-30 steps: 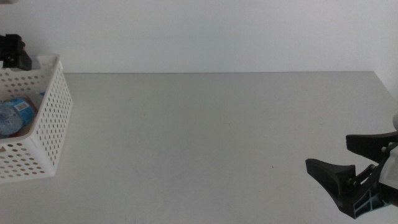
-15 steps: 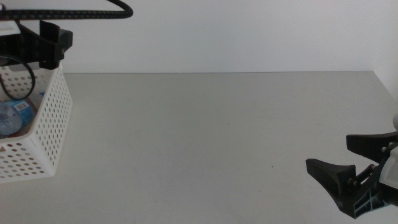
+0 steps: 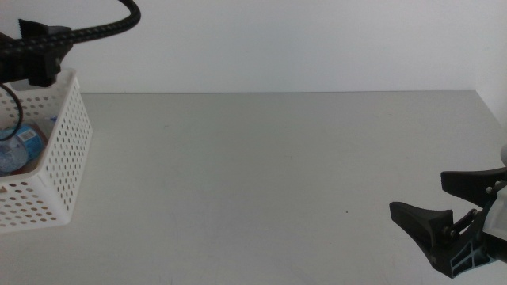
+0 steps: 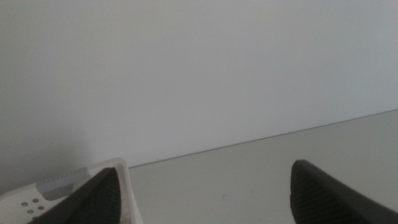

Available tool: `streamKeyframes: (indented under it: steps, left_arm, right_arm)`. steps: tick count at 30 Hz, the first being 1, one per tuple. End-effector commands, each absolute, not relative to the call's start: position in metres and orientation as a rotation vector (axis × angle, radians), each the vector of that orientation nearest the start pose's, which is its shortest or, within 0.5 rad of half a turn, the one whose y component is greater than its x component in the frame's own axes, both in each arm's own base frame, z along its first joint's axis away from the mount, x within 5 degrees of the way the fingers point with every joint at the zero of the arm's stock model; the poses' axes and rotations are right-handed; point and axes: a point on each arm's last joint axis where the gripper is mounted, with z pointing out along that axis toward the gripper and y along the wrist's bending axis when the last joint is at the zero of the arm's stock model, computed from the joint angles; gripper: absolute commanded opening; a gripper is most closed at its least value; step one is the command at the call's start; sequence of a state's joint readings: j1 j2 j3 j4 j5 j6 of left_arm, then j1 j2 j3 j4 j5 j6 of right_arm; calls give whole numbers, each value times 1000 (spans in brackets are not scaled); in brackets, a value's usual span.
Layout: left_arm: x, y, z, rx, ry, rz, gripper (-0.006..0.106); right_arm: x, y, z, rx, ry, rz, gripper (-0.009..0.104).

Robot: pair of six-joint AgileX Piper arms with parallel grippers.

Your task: Use arms to grab the bottles and put them into the dustbin to the left of the table.

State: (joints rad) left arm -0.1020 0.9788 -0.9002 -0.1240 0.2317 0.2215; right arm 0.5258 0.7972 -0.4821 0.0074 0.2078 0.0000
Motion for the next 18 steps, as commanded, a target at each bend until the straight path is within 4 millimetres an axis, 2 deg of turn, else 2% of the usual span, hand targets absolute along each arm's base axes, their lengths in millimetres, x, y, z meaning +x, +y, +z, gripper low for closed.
streamKeyframes:
  steps: [1, 5, 8, 13, 16, 18]
  left_arm:
    - [210, -24, 402, 171, 1666, -37, 94]
    - [212, -25, 400, 171, 1673, -37, 94]
    - [213, -25, 400, 172, 1676, -37, 94]
    - [219, -25, 395, 173, 1696, -37, 94]
    - [220, -25, 391, 175, 1712, -37, 94]
    - [212, -25, 389, 174, 1705, -37, 94]
  right_arm:
    - [143, 84, 294, -516, 1852, 347, 90]
    - [139, 81, 288, -519, 1876, 340, 90]
    - [130, 71, 296, -500, 1833, 315, 90]
    - [120, 51, 310, -522, 1709, 131, 90]
    - [115, 40, 316, -458, 1678, 92, 90]
    - [110, 33, 319, -386, 1667, 90, 90]
